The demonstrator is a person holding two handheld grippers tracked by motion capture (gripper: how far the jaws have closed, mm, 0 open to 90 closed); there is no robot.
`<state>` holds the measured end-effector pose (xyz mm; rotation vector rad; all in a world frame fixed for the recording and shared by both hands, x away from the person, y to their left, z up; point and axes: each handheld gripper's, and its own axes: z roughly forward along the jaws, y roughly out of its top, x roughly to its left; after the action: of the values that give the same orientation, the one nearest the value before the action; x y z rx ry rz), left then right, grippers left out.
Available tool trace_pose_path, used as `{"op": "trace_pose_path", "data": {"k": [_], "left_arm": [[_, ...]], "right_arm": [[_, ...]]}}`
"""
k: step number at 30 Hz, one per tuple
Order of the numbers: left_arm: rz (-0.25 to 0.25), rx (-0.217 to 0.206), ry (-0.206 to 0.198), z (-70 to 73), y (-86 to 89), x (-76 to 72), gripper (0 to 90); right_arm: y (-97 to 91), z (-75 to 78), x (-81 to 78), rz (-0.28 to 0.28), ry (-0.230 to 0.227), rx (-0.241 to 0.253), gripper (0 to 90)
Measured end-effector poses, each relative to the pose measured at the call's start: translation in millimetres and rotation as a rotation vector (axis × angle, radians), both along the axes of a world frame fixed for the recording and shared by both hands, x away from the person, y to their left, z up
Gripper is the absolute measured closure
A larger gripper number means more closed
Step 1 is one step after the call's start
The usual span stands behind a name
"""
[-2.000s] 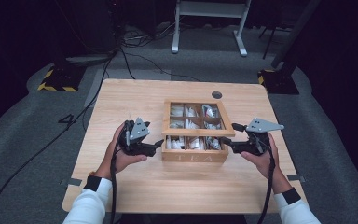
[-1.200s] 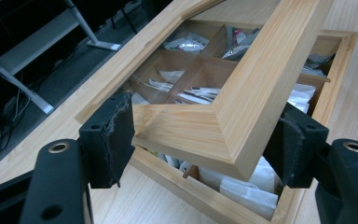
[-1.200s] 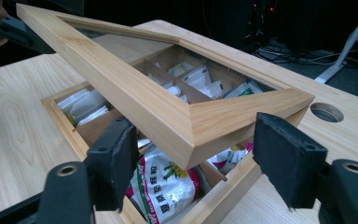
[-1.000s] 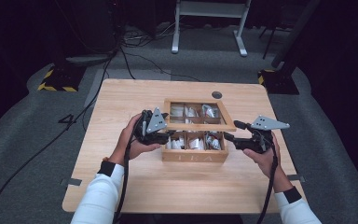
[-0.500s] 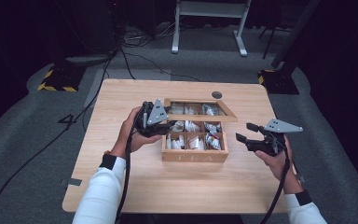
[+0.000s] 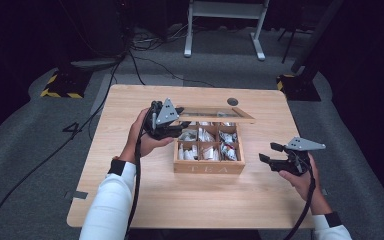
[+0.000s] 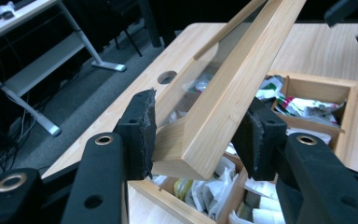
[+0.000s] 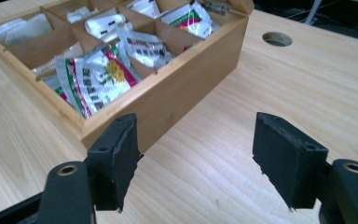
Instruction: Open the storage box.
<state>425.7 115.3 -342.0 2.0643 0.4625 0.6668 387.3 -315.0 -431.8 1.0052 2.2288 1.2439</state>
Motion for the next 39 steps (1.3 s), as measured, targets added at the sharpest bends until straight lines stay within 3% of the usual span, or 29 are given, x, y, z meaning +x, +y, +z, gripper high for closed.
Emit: {"op": "trace_pose_path", "data": {"k": [11, 18, 24, 27, 39], "left_arm": [[0.004, -0.045, 0.019, 13.3, 2.4, 16.8, 51.6], [0.012, -0.07, 0.026, 20.0, 3.5, 26.8, 51.1], [0.03, -0.107, 0.035, 26.6, 4.2, 38.7, 50.1], [0.054, -0.146, 0.038, 29.5, 4.2, 47.0, 49.3], [0.1, -0.231, 0.048, 33.4, 4.6, 67.7, 47.1]], "right_arm": [[-9.2, -21.0, -3.8, -0.001, 0.066, -0.02, 31.5], [-9.0, -26.3, -4.2, 0.003, 0.081, -0.032, 31.0], [-9.8, -27.6, -3.0, -0.003, 0.085, -0.021, 30.5], [-10.2, -28.5, -2.4, -0.004, 0.092, -0.012, 30.3], [-7.9, -34.3, -1.3, 0.002, 0.107, -0.029, 30.3]]}}
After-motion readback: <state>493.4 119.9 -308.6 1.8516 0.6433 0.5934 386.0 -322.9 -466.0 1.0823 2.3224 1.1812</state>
